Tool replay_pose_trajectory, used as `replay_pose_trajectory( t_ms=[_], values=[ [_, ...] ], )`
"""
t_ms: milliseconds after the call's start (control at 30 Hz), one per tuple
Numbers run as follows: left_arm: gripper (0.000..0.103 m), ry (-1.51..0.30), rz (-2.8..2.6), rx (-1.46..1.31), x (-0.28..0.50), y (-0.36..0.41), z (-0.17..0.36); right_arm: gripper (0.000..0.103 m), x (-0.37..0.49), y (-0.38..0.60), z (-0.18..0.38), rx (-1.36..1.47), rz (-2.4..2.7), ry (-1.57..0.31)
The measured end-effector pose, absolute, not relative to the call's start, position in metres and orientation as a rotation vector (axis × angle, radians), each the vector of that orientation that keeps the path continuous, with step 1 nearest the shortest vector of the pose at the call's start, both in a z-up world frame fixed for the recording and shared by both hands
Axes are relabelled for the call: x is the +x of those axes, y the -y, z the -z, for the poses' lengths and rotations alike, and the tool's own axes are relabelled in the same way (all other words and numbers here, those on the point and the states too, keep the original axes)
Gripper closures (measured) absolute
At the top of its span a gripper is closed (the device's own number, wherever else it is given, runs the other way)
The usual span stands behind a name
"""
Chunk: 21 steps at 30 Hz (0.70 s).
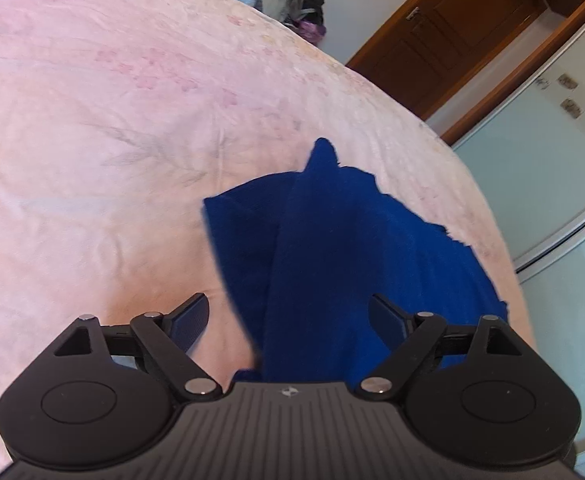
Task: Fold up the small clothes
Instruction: 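Grip the sweater's side edge with the left tool while the right tool grips beside it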
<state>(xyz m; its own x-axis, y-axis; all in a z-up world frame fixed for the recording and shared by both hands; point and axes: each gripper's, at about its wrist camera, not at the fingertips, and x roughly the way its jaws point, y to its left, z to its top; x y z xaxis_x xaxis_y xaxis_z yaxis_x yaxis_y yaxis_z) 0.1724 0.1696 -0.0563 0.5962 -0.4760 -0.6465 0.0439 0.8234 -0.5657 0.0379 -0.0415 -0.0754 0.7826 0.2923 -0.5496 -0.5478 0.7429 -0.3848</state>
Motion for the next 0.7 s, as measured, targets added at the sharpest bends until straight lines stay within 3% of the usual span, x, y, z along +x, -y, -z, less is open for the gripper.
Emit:
replay_pose_trajectory(
  t_ms=[333,533,700],
  values=[
    [0.013,-0.898,0.455,-0.772,0.221,-0.180,0.071,0.014,0.047,-0.011,0.091,-0.730,-0.411,-0.360],
    [0.013,-0.891,0.471,-0.740,0.250,-0.168,0.068,0.016,0.058,-0.030,0.095,-0.784,-0.379,-0.307],
    [0.013,-0.892,0.452,-0.694,0.268,-0.156,0.064,0.026,0.063,-0.037,0.095,-0.785,-0.376,-0.297]
  ],
)
